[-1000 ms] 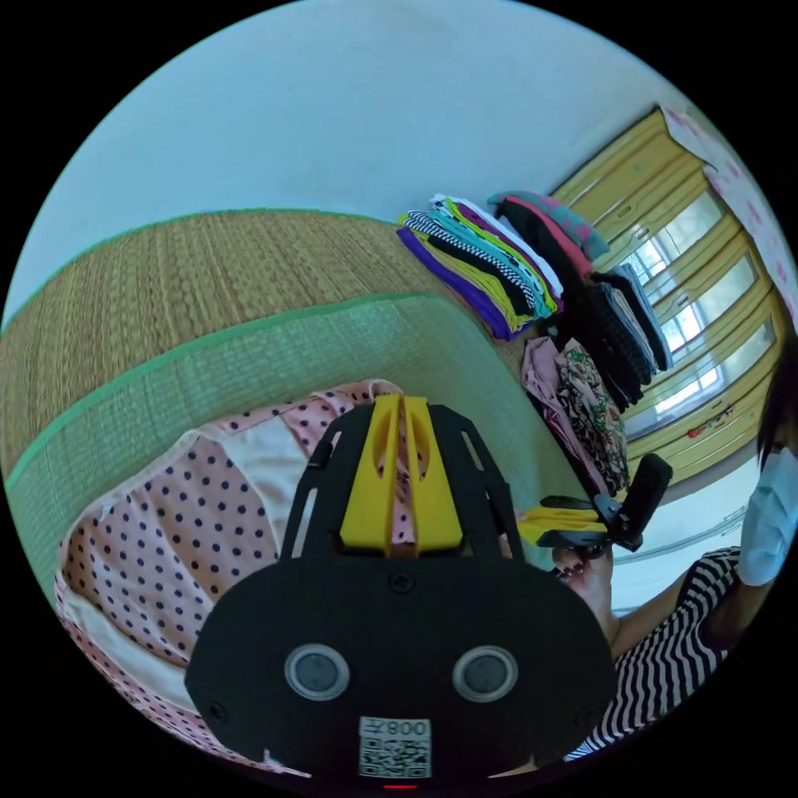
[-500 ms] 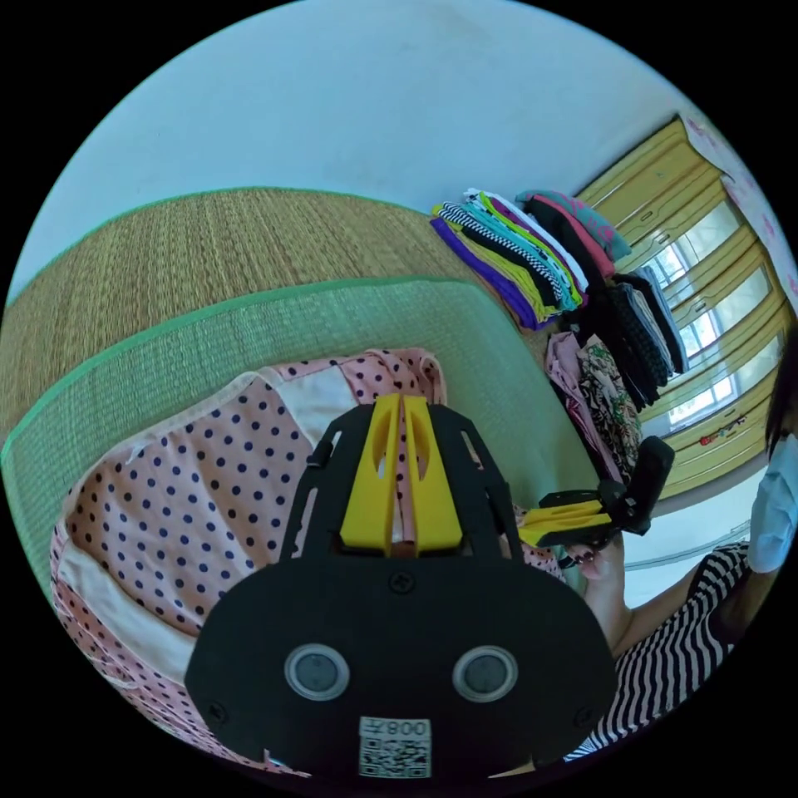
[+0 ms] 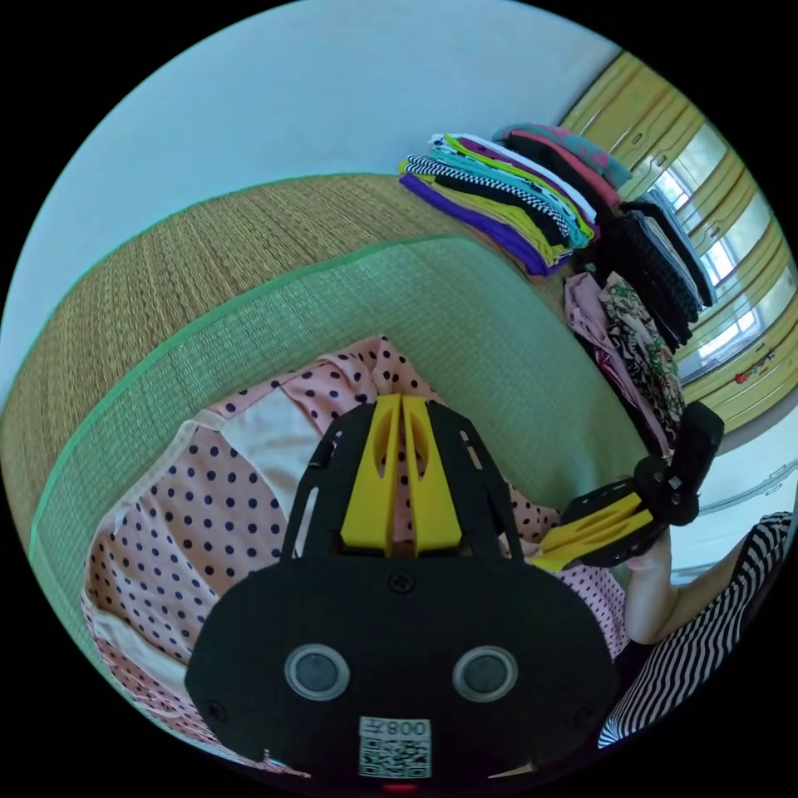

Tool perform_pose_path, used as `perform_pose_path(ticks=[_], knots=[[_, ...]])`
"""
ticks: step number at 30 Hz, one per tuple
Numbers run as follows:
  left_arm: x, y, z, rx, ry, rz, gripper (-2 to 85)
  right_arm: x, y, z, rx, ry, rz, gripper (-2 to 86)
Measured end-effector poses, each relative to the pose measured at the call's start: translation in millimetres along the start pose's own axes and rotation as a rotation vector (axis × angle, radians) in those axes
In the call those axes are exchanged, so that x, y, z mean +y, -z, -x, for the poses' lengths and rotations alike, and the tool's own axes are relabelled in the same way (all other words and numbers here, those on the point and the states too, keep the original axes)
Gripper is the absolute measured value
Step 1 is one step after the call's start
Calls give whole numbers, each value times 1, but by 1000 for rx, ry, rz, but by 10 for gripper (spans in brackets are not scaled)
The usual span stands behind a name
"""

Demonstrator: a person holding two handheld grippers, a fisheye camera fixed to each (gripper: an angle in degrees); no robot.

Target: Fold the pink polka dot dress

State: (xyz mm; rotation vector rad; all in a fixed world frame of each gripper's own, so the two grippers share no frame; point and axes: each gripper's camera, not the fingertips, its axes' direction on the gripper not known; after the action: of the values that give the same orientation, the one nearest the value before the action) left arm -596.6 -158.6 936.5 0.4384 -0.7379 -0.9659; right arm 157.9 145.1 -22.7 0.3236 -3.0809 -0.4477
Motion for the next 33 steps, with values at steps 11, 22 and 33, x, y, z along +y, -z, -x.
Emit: perform_pose_path(ticks=[11, 22, 33], knots=[[37, 23, 8, 0, 8, -7, 1, -17, 16, -9, -39, 52, -36, 1], [99, 68, 18, 24, 4, -58, 2, -51, 16, -28, 73, -17, 25, 0], [203, 145, 46, 99, 41, -144, 3, -80, 71, -51, 0, -68, -135, 0]])
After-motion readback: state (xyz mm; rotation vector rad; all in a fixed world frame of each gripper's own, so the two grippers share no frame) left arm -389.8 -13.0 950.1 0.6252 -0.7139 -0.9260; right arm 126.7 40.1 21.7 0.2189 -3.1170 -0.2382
